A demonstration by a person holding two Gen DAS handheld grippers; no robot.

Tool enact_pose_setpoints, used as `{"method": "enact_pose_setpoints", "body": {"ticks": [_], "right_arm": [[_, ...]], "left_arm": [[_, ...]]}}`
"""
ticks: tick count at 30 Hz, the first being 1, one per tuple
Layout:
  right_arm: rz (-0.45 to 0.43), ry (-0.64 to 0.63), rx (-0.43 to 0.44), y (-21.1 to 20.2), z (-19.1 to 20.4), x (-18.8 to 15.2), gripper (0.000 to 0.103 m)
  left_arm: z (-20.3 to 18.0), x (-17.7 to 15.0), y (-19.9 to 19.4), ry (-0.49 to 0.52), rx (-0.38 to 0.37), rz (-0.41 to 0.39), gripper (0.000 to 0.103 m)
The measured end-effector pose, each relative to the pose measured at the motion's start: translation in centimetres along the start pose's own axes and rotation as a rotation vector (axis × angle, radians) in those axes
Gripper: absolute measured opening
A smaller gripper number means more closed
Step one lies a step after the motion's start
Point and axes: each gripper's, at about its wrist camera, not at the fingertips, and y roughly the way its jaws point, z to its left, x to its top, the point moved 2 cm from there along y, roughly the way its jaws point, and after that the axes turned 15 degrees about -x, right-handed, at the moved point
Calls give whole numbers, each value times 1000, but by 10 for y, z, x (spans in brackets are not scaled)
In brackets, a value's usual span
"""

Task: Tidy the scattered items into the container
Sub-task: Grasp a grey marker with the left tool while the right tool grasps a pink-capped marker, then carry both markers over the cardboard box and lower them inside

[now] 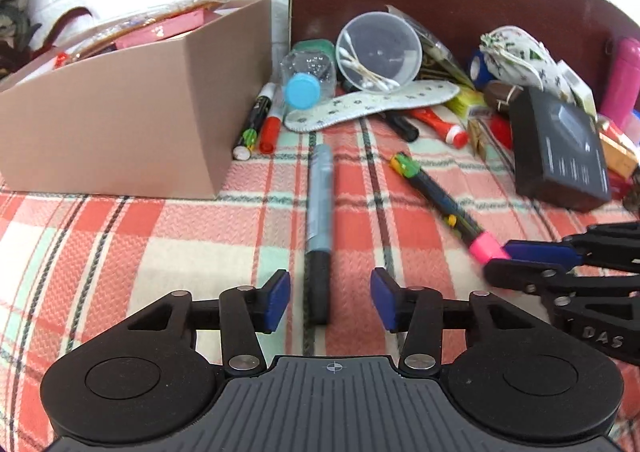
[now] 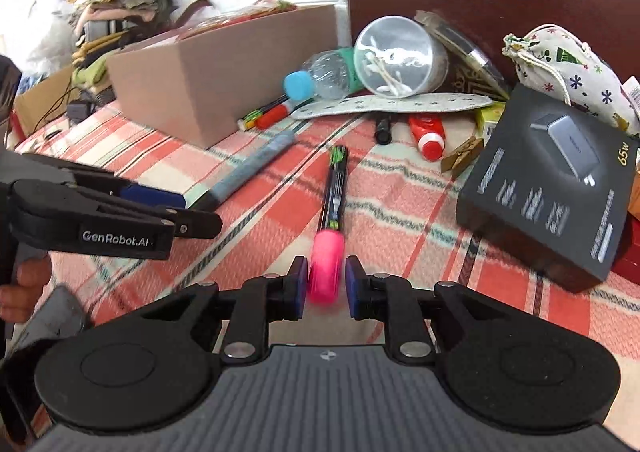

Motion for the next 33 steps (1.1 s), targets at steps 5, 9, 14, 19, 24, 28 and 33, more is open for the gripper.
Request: {"method": "enact_pose_setpoints", "body": {"ticks": [5,9,14,19,24,28,33], "right_arm": [[13,27,-1,17,1,12,26],[19,10,-8,30,4,20,26],[17,-33,-22,42,10,28,27],[22,-65,-26,47,14,32,26],[51,-44,22,38,15,29,18],[65,-23,78,28,22,27,18],[47,-5,140,12,33,40,18]], "left_arm": [[7,13,21,-15,13,10,60],[12,23,31,-9,22,4,60],[12,30,41,18,37,2,58],[6,30,42,50,53,3,16],[0,21,31,40,36,6,10],[0,13,16,-17,-7,-2,10],[3,7,-9,-67,-28,-44,10]]}}
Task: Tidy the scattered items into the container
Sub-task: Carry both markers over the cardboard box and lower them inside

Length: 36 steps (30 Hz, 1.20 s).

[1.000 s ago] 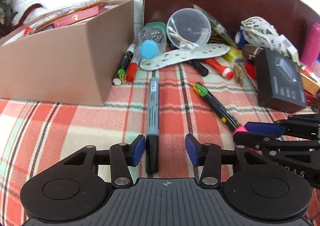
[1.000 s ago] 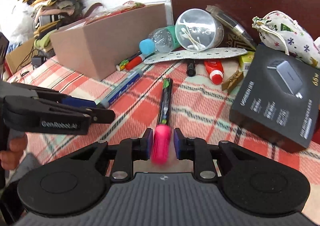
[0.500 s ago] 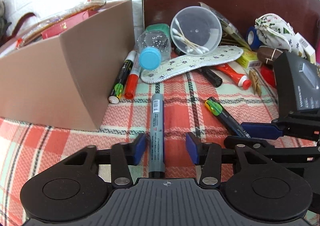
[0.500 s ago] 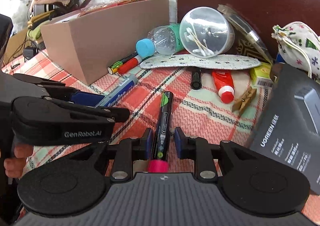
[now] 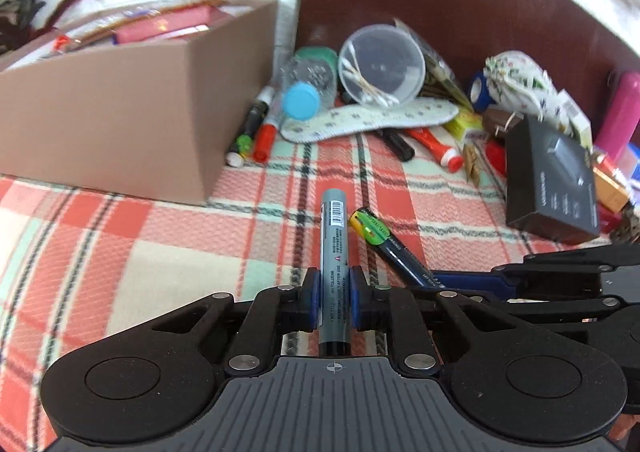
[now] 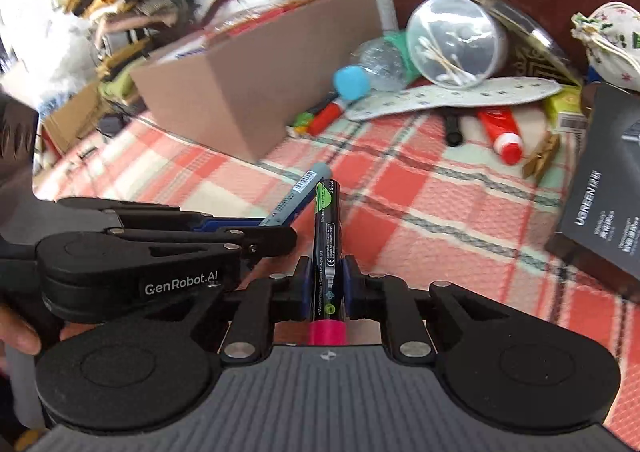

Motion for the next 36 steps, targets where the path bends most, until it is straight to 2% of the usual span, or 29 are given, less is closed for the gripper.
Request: {"method": "enact_pose_setpoints", "body": {"ticks": [7,14,20,26,32,36], "right_arm": [[-36,7,81,-20,20,22,18],[-142,-102,111,-35,57,87,18],[-224,-171,104,-24,88,148,18],[-268,-185,102,4,109,194,18],[-219,-139,106,57,113,211,18],[-190,-126,96,84,113,215,18]], "left_arm": [[9,24,-48,1,42,-116,10],[31,68,-95,4,93,-220,10],[68,116,-116,-24,149,-297,10],[112,143,-104,-84,161,-336,10],[154,156,-74,-167,154,-350,10],[168,156,-60,-198,163,-341,10]]}}
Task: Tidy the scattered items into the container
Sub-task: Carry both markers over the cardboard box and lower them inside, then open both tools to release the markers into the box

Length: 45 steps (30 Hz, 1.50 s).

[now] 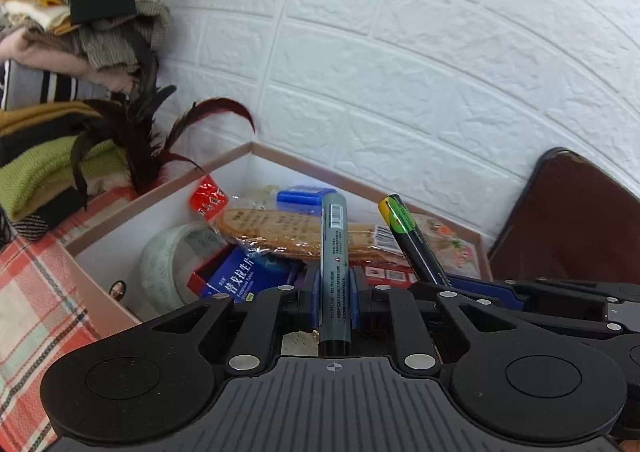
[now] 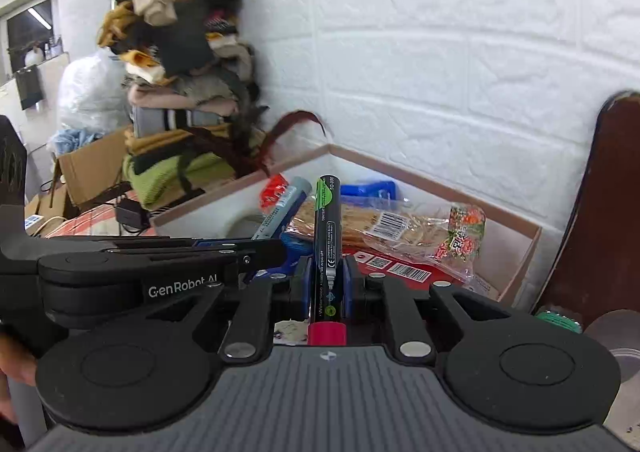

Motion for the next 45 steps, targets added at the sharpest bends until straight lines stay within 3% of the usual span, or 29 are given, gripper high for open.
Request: {"method": "enact_pose_setpoints", "body": {"ticks": [8,9,10,11,13,14,15,21,25,32,45], "right_arm": [[26,-17,13,26,6,-4,19],[30,-12,16,28,7,-5,19],[37,-13,22,30,7,-6,19],[44,-15,28,31,7,-6,22],[25,-7,12,29,4,-7,36],[23,-5,6,28,2,-8,48],[22,-2,2,27,-1,-8,58],[29,-9,-18,22,-5,-14,59],[40,-3,-9,20,-6,-16,60],[43,6,-7,4,-12,-12,70],[-8,15,-25,-71,-44,-17,72]], "left_arm": [[19,-5,10,-44,38,10,11],[21,-5,12,-50,43,12,15],[24,-6,13,-55,48,13,33],[26,-7,14,-59,53,13,45],[27,-8,9,-54,71,0,63],[27,-8,7,-51,80,-7,75],[28,-8,5,-48,88,-13,79],[26,-12,-1,-21,133,-29,79],[26,-13,-2,-35,121,-19,79],[16,-13,-15,-60,97,-3,81],[-55,-16,-42,32,28,17,83]]}}
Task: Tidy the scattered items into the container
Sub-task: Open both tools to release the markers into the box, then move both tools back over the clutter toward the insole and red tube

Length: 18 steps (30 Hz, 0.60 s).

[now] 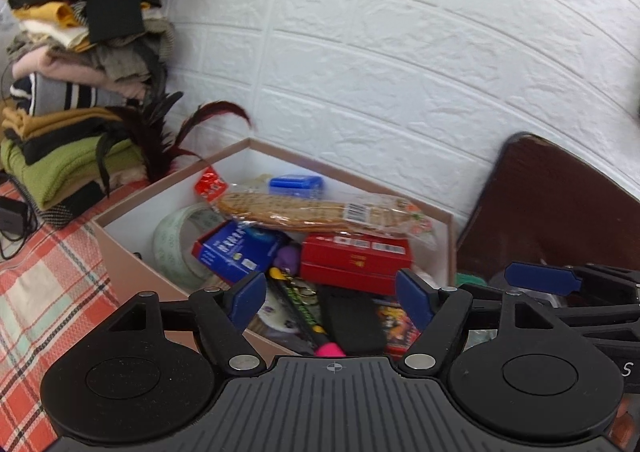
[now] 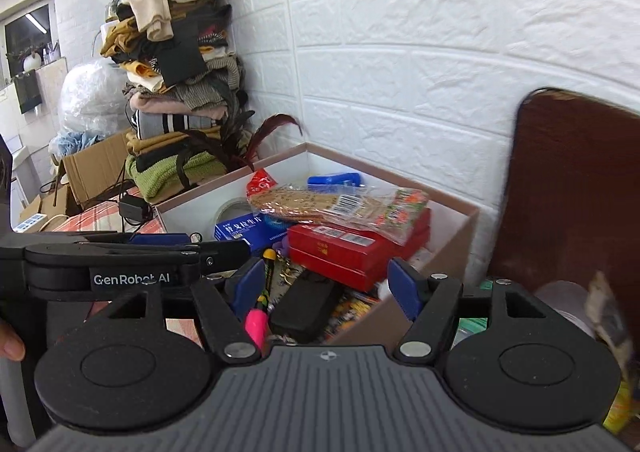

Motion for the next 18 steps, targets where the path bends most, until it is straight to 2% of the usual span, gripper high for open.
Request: {"method": "enact_pose_setpoints", "body": {"ticks": [10,18], "right_arm": [[-56,29,-16,-68,-34,-39,76],[-70,72,-87,-94,-61,-110,81]], "left_arm": [[-65,-35,-18,122,-114,33,83],[-99,-95,-6,215,-162,110,83]]}}
